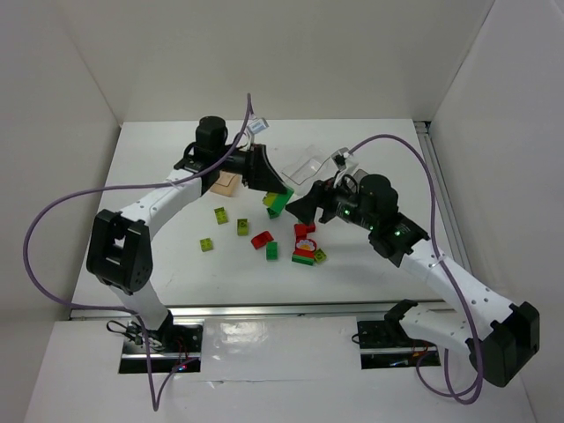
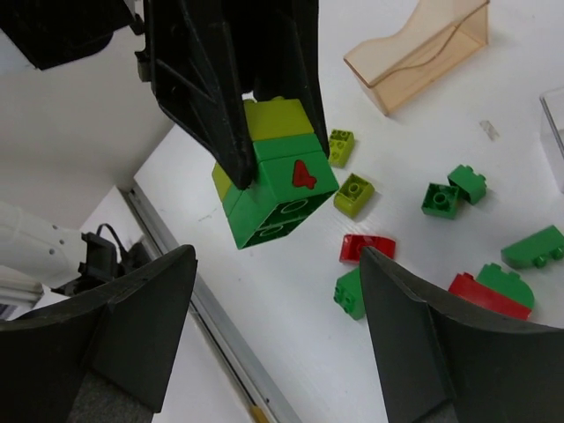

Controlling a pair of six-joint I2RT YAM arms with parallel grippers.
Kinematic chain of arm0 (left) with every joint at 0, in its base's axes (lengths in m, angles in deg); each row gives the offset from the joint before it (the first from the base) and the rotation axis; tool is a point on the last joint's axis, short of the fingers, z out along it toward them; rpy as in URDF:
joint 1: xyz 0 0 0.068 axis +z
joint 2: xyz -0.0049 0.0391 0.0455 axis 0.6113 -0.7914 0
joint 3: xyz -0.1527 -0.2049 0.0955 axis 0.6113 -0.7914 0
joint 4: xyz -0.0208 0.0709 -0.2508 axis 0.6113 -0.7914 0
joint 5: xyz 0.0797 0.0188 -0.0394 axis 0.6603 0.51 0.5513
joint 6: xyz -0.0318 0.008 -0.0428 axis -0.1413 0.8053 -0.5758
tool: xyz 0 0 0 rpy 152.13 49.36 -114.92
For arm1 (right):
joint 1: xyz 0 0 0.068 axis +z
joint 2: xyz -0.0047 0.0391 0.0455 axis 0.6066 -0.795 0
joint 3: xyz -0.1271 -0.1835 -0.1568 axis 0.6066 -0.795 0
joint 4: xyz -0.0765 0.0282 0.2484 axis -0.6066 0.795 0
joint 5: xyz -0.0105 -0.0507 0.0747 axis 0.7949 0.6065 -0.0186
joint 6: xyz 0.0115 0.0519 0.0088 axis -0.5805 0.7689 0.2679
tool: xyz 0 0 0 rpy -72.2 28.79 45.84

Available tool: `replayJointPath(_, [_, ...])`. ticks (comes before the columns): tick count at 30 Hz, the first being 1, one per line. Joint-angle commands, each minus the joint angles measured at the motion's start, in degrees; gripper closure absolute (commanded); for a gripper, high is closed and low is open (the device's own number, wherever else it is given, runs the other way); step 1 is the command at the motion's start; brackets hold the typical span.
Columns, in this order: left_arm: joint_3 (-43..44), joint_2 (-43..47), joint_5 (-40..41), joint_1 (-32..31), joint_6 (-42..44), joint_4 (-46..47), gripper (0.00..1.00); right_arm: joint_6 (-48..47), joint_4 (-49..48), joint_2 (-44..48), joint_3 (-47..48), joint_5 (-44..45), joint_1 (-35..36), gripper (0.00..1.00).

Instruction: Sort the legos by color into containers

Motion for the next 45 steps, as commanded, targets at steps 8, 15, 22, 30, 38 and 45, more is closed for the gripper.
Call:
replayJointPath(8, [-2.72, 3.29, -5.64, 0.76, -4.74, 11.48, 1.00, 6.37, -15.47, -4.34, -2.91, -7.66, -2.27, 0.28])
replayJointPath(15, [-1.49, 3.29, -5.64, 0.76, -2.80, 8.84, 1.00, 7.96, -19.45, -7.14, -2.92, -12.23, -2.88, 0.42])
replayJointPath(22, [-0.96, 2.24, -6.16, 0.76, -2.19, 7.09, 1.00, 9.10, -21.47, -8.29, -2.92, -13.03, -2.88, 0.64])
replayJointPath(30, [1.59, -0.22, -4.58, 3.03, 5.19, -4.41, 1.00, 6.56, -11.31, -6.62, -2.92, -3.04, -2.88, 0.82])
replayJointPath(38, [1.50, -2.68, -4.58, 8.05, 4.49, -3.37, 1.00, 5.50, -8.73, -4.51, -4.24, 2.00, -2.88, 0.84])
replayJointPath(45, [8.87, -5.06, 19.05, 10.60, 9.50, -25.89, 1.00, 6.29, 7.32, -11.71, 4.54, 25.43, -2.88, 0.84])
